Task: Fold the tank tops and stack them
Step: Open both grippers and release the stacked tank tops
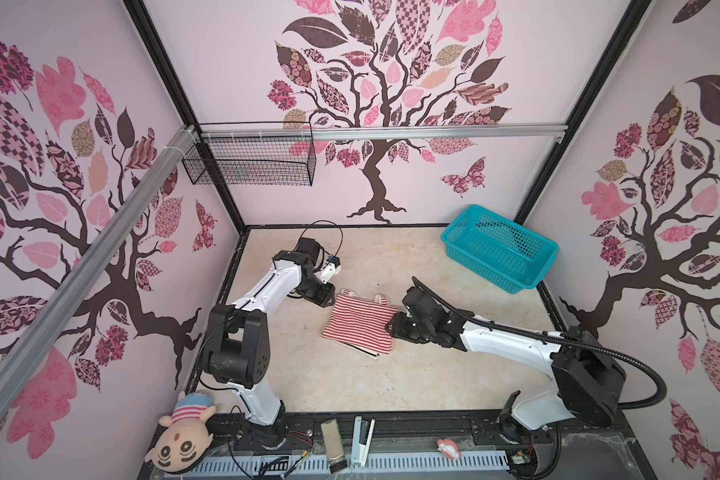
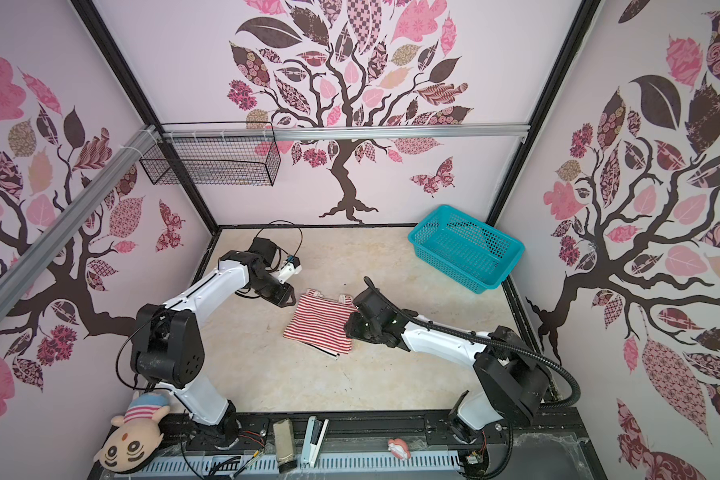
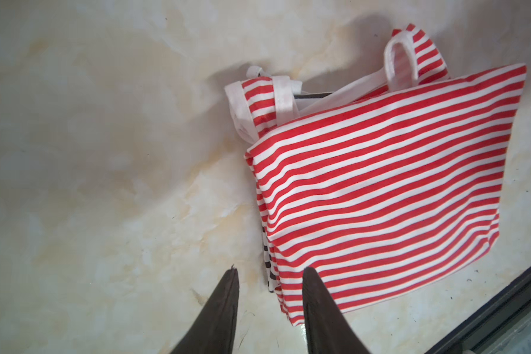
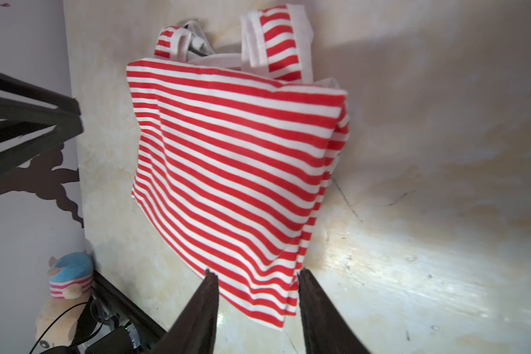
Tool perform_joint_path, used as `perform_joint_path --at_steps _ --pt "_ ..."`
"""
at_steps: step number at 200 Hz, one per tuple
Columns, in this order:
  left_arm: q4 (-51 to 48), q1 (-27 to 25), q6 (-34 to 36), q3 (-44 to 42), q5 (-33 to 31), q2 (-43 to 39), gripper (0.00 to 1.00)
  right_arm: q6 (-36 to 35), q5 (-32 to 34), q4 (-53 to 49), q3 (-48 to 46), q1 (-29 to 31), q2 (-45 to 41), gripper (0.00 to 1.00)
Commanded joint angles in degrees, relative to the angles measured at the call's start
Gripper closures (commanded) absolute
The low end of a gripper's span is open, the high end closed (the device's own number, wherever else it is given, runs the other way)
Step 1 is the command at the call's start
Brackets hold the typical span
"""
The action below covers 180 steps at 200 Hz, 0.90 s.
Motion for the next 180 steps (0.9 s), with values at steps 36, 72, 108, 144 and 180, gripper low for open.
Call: perform_joint_path --at_steps 36,72,108,144,180 --pt "3.8 1.8 0.6 -5.5 -1.2 1.3 0.6 -1.4 -0.8 -0.7 1.4 -2.3 3.7 0.51" --pt "5.2 1.9 0.9 -8.2 -1.6 1.5 0.6 -1.7 -4.3 2.4 2.7 -3.9 8.4 0.55" --pt "5.6 2.3 1.6 -10.3 -1.3 2.6 0.6 -0.9 -8.2 6.0 3.8 -4.0 12.8 0.53" --pt "4.9 2.3 1.2 -12.2 2.7 6.0 0.63 -1.2 -9.5 7.3 5.4 -5.3 15.7 0.56" --pt "6.6 2.2 0.7 -15.4 4.8 5.4 0.63 -0.8 -14.0 11.0 8.1 -8.3 19.6 0.56"
